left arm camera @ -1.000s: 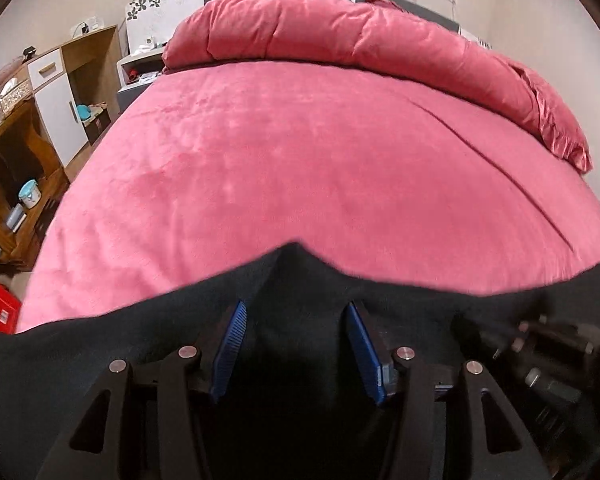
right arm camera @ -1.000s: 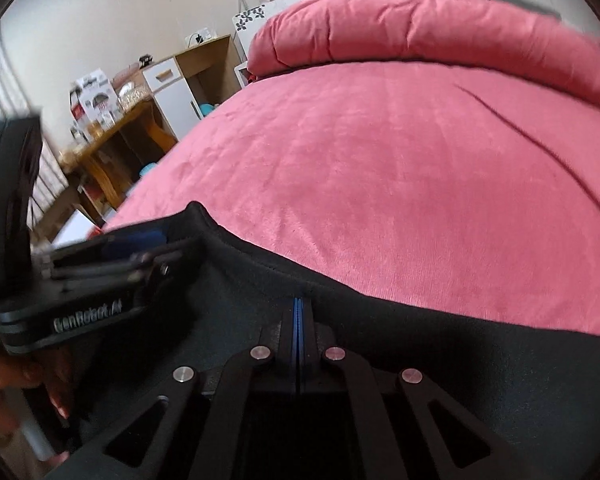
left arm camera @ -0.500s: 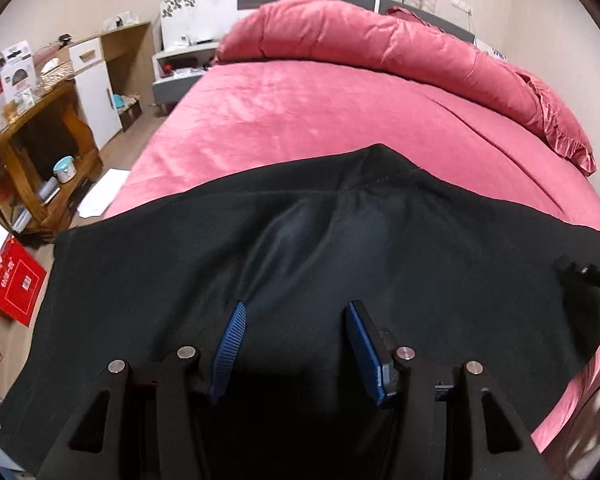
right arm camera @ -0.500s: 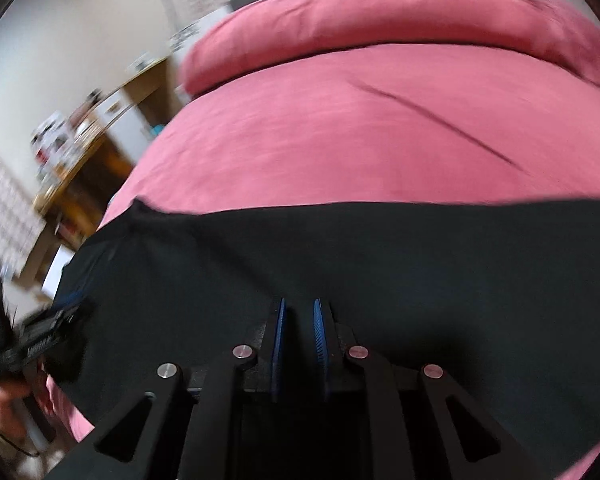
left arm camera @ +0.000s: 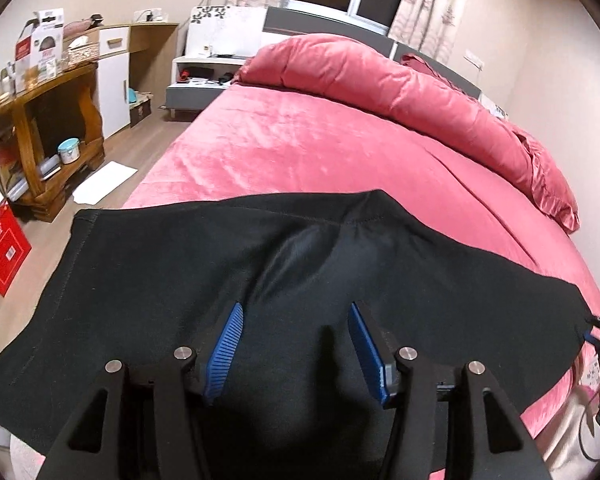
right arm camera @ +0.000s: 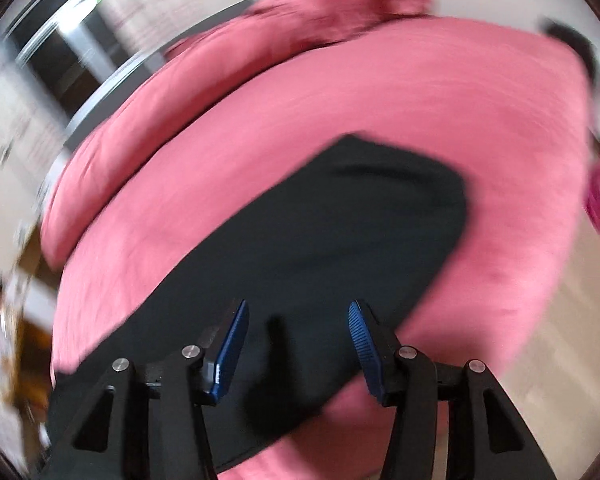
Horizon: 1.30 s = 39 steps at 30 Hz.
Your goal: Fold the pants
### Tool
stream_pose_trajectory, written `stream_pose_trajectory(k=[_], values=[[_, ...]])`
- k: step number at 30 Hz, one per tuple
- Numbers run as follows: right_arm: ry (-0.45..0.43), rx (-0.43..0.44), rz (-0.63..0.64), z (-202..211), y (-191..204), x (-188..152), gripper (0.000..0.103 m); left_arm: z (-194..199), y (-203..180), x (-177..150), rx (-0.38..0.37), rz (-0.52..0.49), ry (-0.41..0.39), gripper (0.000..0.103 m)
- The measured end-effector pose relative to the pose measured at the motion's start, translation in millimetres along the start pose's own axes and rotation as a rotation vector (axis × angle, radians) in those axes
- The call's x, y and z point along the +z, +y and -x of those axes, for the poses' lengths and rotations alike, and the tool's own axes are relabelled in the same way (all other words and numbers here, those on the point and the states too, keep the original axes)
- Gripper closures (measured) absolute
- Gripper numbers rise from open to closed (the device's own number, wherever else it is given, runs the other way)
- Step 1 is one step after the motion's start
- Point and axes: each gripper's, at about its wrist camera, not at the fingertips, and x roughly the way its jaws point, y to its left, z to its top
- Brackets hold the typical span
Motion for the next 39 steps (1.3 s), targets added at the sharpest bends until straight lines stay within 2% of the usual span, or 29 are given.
stream_pose_trajectory(k=[4,7,10,12,14,15,18,20,22,25,29,39], values=[[-0.026,-0.026,-0.159,0.3,-52.4,14.3,0.049,-1.1,6.8,1.9,0.021,0.015,0.001,0.043],[0.000,-0.003,-0.247,-11.1,-79.7,20.4,0.049,-1.0,13.4,2.6,0.026,0.047,0.004,0.036],[-0.022,0.050,-0.265,-15.9,-85.7,25.7,0.049,1.2,17.0,2.9,0.045,0.060,-0.002,0.033],[-0.034,0.115,-0.273,-19.6,-85.8,29.0,0.049,0.3,19.0,2.6,0.059,0.061,0.004,0.032],[-0.035,0.115,-0.272,-24.9,-82.1,30.1,0.049,-2.3,20.2,1.6,0.068,0.062,0.016,0.031],[-0.039,0.119,-0.268,-27.0,-79.8,30.6,0.051,-4.0,20.6,0.8,0.072,0.061,0.023,0.031],[-0.038,0.100,-0.261,-36.3,-76.0,33.6,0.066,-9.7,21.5,-1.7,0.085,0.058,0.049,0.031],[-0.039,0.128,-0.287,-38.5,-75.7,36.7,0.079,-12.8,21.6,-3.3,0.089,0.057,0.061,0.031],[-0.058,0.138,-0.293,-26.3,-74.2,32.2,0.083,-14.2,21.4,-4.0,0.093,0.055,0.065,0.031],[-0.097,0.138,-0.238,-8.7,-53.1,34.7,0.086,-14.9,20.9,-4.5,0.085,0.051,0.066,0.030],[-0.146,0.170,-0.144,22.0,-11.5,36.0,0.087,-14.8,20.5,-4.2,0.038,0.057,0.063,0.030],[-0.228,0.254,0.175,79.6,114.7,20.2,0.087,-16.1,19.0,-5.3,0.051,0.052,0.062,0.030]])
